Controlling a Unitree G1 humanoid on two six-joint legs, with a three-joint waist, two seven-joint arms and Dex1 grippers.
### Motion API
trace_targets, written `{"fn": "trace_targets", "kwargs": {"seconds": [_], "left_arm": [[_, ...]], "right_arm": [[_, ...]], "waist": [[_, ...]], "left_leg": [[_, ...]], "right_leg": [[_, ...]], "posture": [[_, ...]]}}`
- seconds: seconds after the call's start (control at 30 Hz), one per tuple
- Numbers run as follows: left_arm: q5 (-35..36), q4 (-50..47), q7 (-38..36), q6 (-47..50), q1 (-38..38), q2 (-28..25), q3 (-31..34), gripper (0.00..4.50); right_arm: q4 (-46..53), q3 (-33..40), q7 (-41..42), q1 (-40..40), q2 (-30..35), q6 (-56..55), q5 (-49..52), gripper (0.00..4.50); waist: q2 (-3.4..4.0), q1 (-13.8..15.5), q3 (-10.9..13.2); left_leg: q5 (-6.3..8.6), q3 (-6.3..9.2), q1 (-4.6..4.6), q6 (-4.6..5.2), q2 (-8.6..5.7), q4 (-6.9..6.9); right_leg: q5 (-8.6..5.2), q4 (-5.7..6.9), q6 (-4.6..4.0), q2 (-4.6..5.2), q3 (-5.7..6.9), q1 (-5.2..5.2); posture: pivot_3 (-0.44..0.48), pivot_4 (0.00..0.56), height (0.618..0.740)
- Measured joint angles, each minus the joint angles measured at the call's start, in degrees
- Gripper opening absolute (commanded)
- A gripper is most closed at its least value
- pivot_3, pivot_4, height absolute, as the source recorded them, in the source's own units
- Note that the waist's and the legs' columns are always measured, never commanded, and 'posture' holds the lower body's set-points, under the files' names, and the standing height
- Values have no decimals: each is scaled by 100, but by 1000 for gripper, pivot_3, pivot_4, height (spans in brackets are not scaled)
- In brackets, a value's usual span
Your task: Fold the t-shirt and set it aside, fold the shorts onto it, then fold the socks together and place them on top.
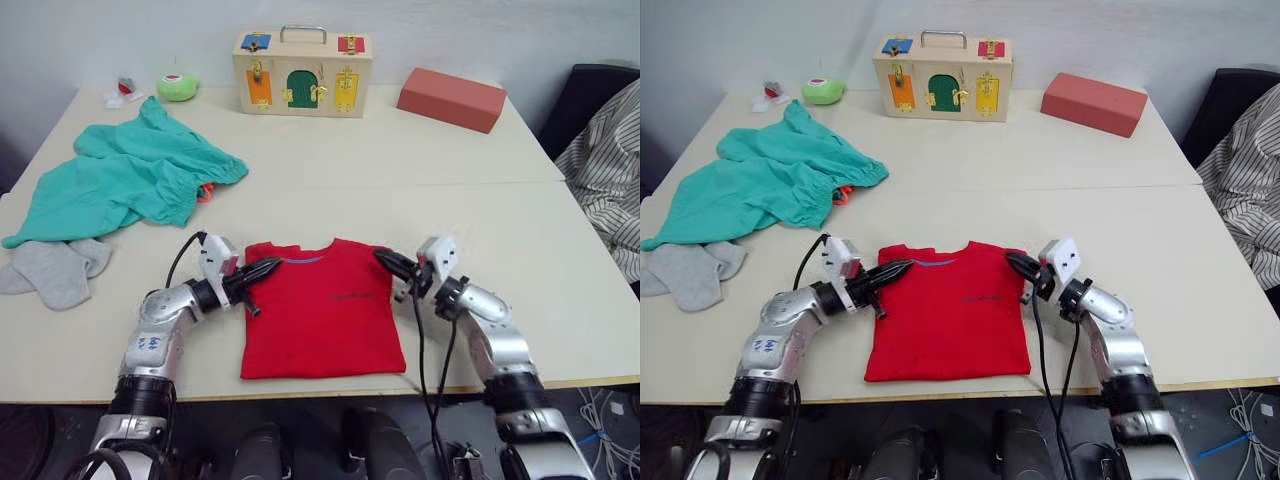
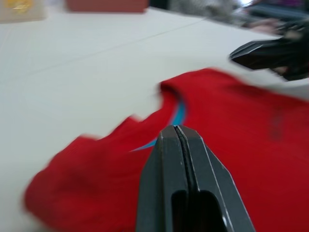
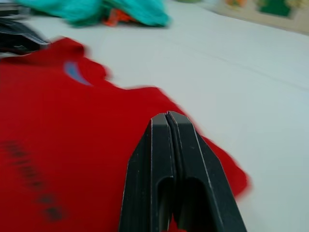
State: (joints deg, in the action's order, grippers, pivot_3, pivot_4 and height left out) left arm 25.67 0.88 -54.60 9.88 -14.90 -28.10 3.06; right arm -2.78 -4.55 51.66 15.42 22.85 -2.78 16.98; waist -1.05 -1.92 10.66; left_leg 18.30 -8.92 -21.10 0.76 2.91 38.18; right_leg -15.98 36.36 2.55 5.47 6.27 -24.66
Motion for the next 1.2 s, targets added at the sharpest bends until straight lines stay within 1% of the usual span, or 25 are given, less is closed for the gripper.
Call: {"fn": "trace_targets", "kwargs": {"seconds": [0.07,0.13,0.2,0.27,0.37,0.4,0.53,0.67,0.73,0.77,0.87,0.9,0.97,1.03,1.1,1.17,1.2], "left_arm": [[160,-543,-271,213,295,-240,-25,0],[227,-802,-325,403,531,-257,-101,0],[137,-1004,-299,437,912,-277,-282,0],[-126,-974,-202,308,1333,-240,-441,0],[-360,-904,-73,20,1498,-196,-493,0],[-384,-900,-40,-47,1527,-196,-477,0],[-419,-881,-72,-374,1769,-223,-376,0],[-315,-859,-312,-537,1929,-364,-229,0],[-50,-898,-508,-491,2031,-485,-35,364],[53,-922,-574,-466,2041,-549,64,609],[327,-1162,-758,-370,2033,-751,293,1502],[433,-1272,-830,-341,2015,-816,343,1872],[638,-1560,-911,-214,1936,-915,414,2449],[815,-1851,-932,-61,1752,-930,419,3051],[875,-2018,-928,3,1608,-929,395,3667],[895,-2052,-929,55,1511,-917,346,4297],[907,-2045,-952,119,1526,-932,345,4297]], "right_arm": [[603,-252,140,-384,109,137,-6,25],[827,-366,117,-615,119,197,-42,25],[978,-511,79,-957,166,30,-280,25],[893,-553,-73,-1334,178,-128,-488,25],[758,-296,-278,-1414,264,-377,-557,25],[706,-175,-315,-1444,327,-427,-555,25],[673,408,-430,-1751,563,-414,-355,25],[1181,941,-383,-2164,851,196,341,25],[1694,1235,-296,-2401,1149,978,1060,367],[1873,1375,-265,-2444,1306,1333,1381,615],[2272,1662,-275,-2455,1888,2703,2377,1573],[2302,1701,-392,-2388,2129,3395,2843,1946],[2251,1760,-679,-2113,2533,4701,3609,2558],[2129,1662,-842,-1723,2762,5640,4032,3209],[1968,1481,-962,-1294,2757,6186,4173,3883],[1809,1208,-1082,-866,2610,6535,4177,4498],[1779,1106,-1105,-658,2509,6665,4170,4498]], "waist": [[0,24,0],[0,34,0],[0,36,0],[0,41,0],[-1,46,0],[-1,53,0],[-1,63,0],[1,34,1],[3,39,2],[3,44,2],[3,59,2],[3,61,2],[3,63,2],[3,65,2],[3,51,2],[3,40,2],[3,29,2]], "left_leg": [[-3,1,2,-3,-1,-6],[-2,1,0,-5,-5,-5],[8,4,5,-13,-5,-9],[11,4,-3,-10,-6,-11],[14,4,-2,-9,-10,-4],[23,5,-2,5,-10,-5],[19,9,-2,11,-7,-11],[18,9,-1,30,0,-16],[22,14,-2,40,2,-16],[21,19,-2,42,2,-15],[25,26,-4,37,0,-13],[24,28,-4,37,0,-13],[19,32,-7,47,-1,-13],[19,35,-10,48,0,-13],[19,35,-12,48,-1,-15],[18,35,-16,47,0,-16],[18,34,-14,45,1,-16]], "right_leg": [[0,-20,-1,0,3,2],[0,-24,0,2,2,3],[0,-32,0,2,2,9],[0,-38,0,2,3,5],[5,-41,4,8,3,9],[5,-41,4,10,3,9],[2,-44,-1,8,5,7],[-1,-42,-7,3,6,4],[-2,-42,-8,3,7,4],[-2,-41,-8,3,10,8],[-2,-44,-8,8,11,9],[-2,-44,-9,9,11,10],[-3,-45,-13,13,12,9],[-4,-47,-14,12,16,8],[-4,-48,-15,8,18,7],[-4,-50,-14,3,22,5],[-5,-49,-14,-1,21,5]], "posture": [[0,150,740],[0,150,740],[0,150,740],[0,150,740],[0,150,740],[0,150,740],[0,150,740],[0,150,740],[0,150,740],[0,150,740],[0,150,740],[0,150,740],[0,150,740],[0,150,740],[0,150,740],[0,150,740],[0,150,740]]}}
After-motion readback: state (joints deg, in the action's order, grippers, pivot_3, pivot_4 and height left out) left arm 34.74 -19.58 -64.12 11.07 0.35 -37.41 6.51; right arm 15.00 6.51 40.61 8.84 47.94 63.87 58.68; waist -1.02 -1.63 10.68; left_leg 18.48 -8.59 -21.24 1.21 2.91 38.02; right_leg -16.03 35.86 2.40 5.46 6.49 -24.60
